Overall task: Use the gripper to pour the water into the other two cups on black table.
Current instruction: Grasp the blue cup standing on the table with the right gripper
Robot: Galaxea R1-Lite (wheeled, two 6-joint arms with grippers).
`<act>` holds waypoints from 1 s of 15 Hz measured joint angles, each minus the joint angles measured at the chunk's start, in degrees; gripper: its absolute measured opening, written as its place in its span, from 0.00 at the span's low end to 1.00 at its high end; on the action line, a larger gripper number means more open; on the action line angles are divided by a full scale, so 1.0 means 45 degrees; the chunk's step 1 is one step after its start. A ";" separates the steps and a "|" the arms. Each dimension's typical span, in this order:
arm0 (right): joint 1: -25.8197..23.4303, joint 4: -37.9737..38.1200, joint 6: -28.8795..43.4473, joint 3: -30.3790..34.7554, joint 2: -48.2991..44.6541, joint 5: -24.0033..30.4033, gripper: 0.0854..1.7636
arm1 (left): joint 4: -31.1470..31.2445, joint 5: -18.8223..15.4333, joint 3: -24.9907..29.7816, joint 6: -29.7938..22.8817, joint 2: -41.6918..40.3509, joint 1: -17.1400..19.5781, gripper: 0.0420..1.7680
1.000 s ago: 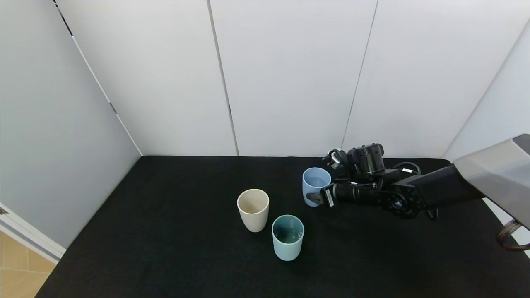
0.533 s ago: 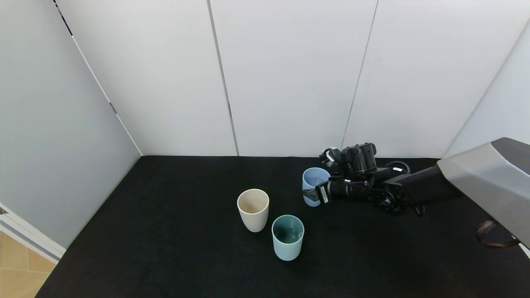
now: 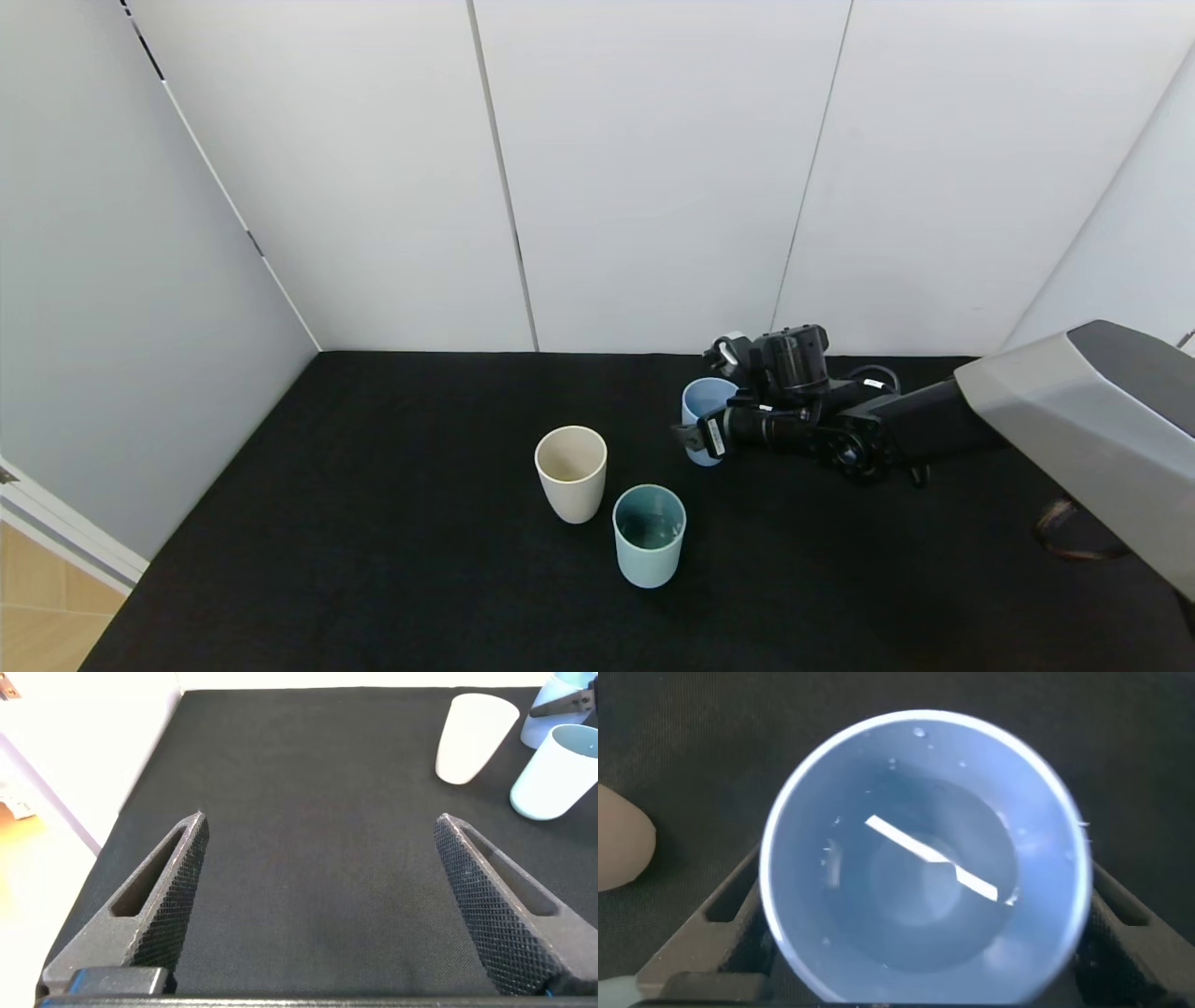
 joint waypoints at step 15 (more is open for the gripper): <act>0.0035 -0.0582 0.0344 -0.0024 0.0152 -0.0355 0.74 | 0.0005 0.0000 0.0000 0.0000 0.0000 0.0000 0.97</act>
